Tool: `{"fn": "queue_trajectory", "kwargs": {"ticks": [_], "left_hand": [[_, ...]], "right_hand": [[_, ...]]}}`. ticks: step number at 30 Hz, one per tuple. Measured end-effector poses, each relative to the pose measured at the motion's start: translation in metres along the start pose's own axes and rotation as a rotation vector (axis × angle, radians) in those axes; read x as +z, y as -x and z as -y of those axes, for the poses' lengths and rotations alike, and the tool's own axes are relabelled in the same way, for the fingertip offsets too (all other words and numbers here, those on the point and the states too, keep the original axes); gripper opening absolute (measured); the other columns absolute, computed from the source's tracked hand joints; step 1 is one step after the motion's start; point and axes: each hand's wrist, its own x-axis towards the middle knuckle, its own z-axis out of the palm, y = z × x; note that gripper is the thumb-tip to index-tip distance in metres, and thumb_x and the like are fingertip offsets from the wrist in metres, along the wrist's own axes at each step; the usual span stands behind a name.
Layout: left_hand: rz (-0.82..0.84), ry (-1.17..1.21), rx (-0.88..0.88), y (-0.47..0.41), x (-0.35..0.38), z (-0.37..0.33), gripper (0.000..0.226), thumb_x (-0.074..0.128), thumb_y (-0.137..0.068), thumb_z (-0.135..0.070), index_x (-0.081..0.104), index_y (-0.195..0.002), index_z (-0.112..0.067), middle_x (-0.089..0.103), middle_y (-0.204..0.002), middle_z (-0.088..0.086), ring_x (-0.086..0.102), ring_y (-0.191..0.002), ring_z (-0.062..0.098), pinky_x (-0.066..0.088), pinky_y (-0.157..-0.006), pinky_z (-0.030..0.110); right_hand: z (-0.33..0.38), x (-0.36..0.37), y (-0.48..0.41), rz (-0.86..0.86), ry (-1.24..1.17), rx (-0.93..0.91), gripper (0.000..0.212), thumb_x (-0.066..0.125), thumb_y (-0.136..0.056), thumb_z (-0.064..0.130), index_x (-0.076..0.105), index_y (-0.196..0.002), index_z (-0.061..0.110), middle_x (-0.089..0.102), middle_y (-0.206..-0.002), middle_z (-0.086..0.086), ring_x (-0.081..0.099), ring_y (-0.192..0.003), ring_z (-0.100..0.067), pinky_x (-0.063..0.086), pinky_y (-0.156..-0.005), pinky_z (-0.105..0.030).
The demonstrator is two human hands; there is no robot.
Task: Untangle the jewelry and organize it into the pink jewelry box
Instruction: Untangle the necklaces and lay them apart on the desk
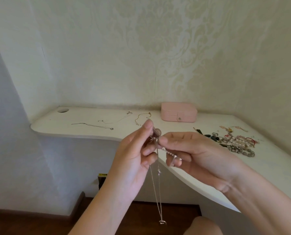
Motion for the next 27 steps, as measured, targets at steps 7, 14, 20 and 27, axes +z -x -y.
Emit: {"fn": "queue_trajectory", "kwargs": {"ticks": [7, 14, 20, 27], "left_hand": [[-0.105, -0.290, 0.094, -0.001, -0.001, -0.005, 0.024, 0.066, -0.072, -0.038, 0.064, -0.052, -0.024, 0.056, -0.068, -0.006, 0.026, -0.045, 0.004, 0.022, -0.040, 0.012], [-0.156, -0.196, 0.228, 0.001, 0.002, -0.006, 0.015, 0.060, -0.075, -0.034, 0.068, -0.064, -0.028, 0.064, -0.076, -0.013, 0.025, -0.048, 0.005, 0.025, -0.040, 0.011], [-0.134, 0.011, 0.225, 0.007, 0.010, -0.009, 0.013, 0.061, -0.075, -0.028, 0.068, -0.065, -0.024, 0.064, -0.077, -0.012, 0.030, -0.047, 0.003, 0.025, -0.039, 0.011], [-0.146, 0.051, 0.176, 0.008, 0.014, -0.011, 0.011, 0.062, -0.073, -0.028, 0.069, -0.066, -0.024, 0.062, -0.078, -0.012, 0.031, -0.047, 0.003, 0.023, -0.038, 0.011]], "right_hand": [[0.006, -0.015, -0.001, -0.178, 0.003, -0.122, 0.012, 0.069, -0.077, 0.025, 0.067, -0.068, 0.016, 0.061, -0.074, 0.004, 0.055, -0.076, -0.011, 0.038, -0.075, -0.026], [0.011, -0.015, -0.001, -0.201, -0.251, -0.130, 0.014, 0.064, -0.069, 0.025, 0.065, -0.059, 0.015, 0.063, -0.071, -0.003, 0.066, -0.074, -0.015, 0.055, -0.067, -0.020], [0.008, -0.008, 0.001, -0.159, -0.477, -0.159, 0.017, 0.068, -0.064, 0.023, 0.060, -0.053, 0.012, 0.059, -0.064, -0.004, 0.064, -0.064, -0.017, 0.053, -0.058, -0.021], [0.010, -0.001, 0.008, -0.161, -0.447, -0.255, 0.017, 0.062, -0.065, 0.023, 0.062, -0.051, 0.013, 0.059, -0.063, -0.003, 0.064, -0.063, -0.017, 0.053, -0.058, -0.021]]}}
